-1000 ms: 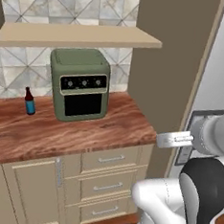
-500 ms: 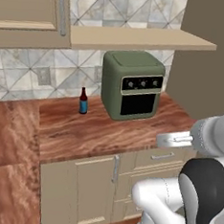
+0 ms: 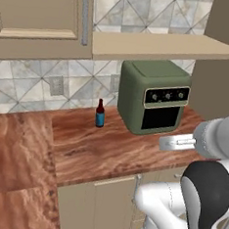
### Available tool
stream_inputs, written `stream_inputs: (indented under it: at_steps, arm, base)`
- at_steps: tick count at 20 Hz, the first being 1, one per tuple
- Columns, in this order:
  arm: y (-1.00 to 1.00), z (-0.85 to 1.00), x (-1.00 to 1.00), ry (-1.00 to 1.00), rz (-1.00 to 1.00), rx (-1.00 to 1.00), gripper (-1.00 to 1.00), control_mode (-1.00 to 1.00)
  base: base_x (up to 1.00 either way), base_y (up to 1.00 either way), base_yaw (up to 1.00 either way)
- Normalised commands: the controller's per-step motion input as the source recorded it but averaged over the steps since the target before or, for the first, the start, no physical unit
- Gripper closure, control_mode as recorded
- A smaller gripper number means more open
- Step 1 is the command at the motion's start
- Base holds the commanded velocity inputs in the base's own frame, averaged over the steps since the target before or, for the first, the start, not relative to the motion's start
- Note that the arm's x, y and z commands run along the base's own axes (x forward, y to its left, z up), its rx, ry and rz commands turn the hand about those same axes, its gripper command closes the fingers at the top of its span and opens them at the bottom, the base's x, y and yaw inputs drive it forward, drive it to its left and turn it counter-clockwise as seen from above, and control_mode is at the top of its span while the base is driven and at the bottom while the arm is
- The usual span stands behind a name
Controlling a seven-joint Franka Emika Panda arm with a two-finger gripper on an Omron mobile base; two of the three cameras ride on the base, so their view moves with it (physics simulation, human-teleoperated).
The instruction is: Place the beers on the top shelf of the fridge to keep them out of children's reach, and place the kiwi on lower shelves for easy access.
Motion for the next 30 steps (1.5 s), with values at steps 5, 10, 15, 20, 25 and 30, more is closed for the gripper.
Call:
stream_inputs:
  at_steps: [5, 10, 15, 20, 25, 30]
  arm:
    - [0.00, 0.00, 0.00, 0.00, 0.00, 0.00, -1.00, 1.00]
    - [0.00, 0.00, 0.00, 0.00, 0.00, 0.00, -1.00, 1.00]
    - [0.00, 0.00, 0.00, 0.00, 0.00, 0.00, -1.00, 1.00]
    - [0.00, 0.00, 0.00, 0.00, 0.00, 0.00, -1.00, 1.00]
    - [0.00, 0.00, 0.00, 0.00, 0.00, 0.00, -1.00, 1.00]
    - [0.00, -0.16, 0.33, 0.00, 0.00, 0.00, -1.00, -1.00]
  base:
    - [0.31, 0.29, 0.00]
    - [0.25, 0.50, 0.00]
    - [0.29, 0.51, 0.00]
    - [0.43, 0.19, 0.00]
    - [0.49, 0.00, 0.00]
    - [0.09, 0.00, 0.00]
